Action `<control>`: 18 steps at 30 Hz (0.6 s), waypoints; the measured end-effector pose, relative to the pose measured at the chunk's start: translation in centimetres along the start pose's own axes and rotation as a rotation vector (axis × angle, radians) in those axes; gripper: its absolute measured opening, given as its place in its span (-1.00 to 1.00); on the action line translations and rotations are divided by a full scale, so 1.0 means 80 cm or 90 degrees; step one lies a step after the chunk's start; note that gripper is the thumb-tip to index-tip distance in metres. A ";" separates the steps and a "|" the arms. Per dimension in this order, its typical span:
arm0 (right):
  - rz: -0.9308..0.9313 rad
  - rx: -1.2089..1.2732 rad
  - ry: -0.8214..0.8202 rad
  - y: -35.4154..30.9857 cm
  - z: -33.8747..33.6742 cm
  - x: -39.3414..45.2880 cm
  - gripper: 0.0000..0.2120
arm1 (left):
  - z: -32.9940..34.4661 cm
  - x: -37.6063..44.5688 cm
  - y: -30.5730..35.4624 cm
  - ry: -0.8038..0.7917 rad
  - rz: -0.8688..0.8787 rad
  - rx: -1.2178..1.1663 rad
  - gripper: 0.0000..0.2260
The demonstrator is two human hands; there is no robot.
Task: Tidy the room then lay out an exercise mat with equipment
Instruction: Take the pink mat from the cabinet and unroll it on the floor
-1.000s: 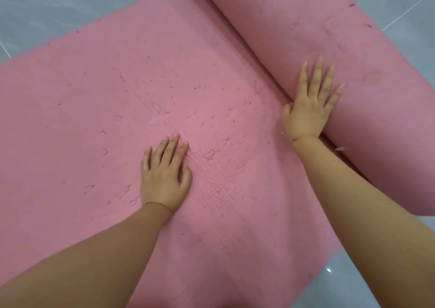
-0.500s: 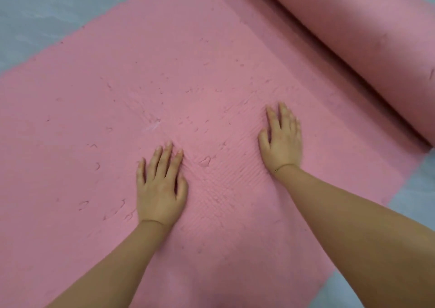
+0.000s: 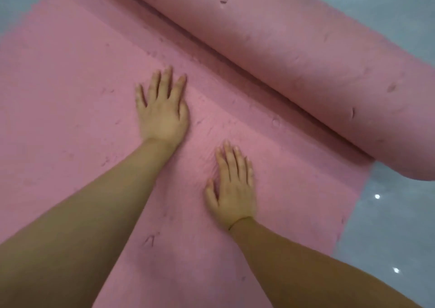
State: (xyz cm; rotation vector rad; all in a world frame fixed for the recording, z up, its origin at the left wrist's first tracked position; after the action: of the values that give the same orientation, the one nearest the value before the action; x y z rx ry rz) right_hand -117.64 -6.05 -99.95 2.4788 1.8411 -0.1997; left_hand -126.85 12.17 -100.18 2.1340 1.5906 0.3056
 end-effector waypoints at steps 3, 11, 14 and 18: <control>0.003 0.012 -0.004 0.001 -0.002 0.004 -0.37 | 0.009 0.024 0.014 0.035 -0.041 0.018 -0.53; 0.006 0.028 0.011 -0.001 0.000 0.005 -0.37 | 0.008 0.021 0.010 0.068 -0.027 0.023 -0.51; -0.004 0.007 0.024 -0.003 0.005 0.003 -0.38 | 0.009 0.023 0.007 0.076 -0.023 0.041 -0.50; 0.024 0.051 0.084 -0.010 0.004 0.026 -0.34 | 0.011 0.024 0.006 0.082 -0.016 0.056 -0.50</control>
State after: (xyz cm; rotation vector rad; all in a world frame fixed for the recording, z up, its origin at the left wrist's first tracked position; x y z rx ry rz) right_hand -117.86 -3.90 -100.51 2.6378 1.8688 -0.1143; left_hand -125.47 13.70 -100.86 2.1975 1.7316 0.3791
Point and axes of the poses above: each hand's wrist, its own x-axis towards the middle knuckle, its own z-axis out of the palm, y = z × x, the point moved 1 cm from there along x, towards the middle knuckle, and after that the axes turned 13 degrees about -x, right-handed, at the moved point
